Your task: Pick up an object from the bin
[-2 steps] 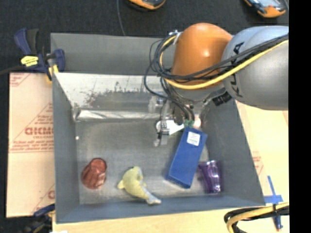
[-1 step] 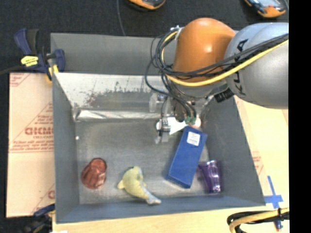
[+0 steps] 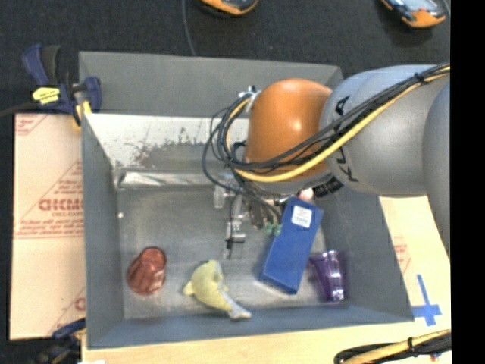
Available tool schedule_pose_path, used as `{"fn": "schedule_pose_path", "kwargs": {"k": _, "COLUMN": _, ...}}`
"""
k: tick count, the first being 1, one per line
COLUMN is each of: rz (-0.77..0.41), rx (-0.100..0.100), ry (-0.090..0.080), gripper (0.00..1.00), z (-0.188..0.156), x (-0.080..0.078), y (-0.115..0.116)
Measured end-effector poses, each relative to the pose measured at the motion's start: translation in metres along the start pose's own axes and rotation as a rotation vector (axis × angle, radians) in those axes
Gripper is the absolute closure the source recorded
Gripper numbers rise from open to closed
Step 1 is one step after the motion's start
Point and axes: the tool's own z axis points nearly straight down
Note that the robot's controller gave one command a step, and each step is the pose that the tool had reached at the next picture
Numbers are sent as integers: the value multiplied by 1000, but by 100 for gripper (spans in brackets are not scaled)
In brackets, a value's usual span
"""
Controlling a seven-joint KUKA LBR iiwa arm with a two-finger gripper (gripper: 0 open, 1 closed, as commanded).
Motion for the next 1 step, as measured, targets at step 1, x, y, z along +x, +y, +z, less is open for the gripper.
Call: {"fn": "schedule_pose_path", "kwargs": {"k": 1, "rz": -15, "rx": 1, "ry": 4, "gripper": 0, "z": -2, "x": -1, "y": 26}}
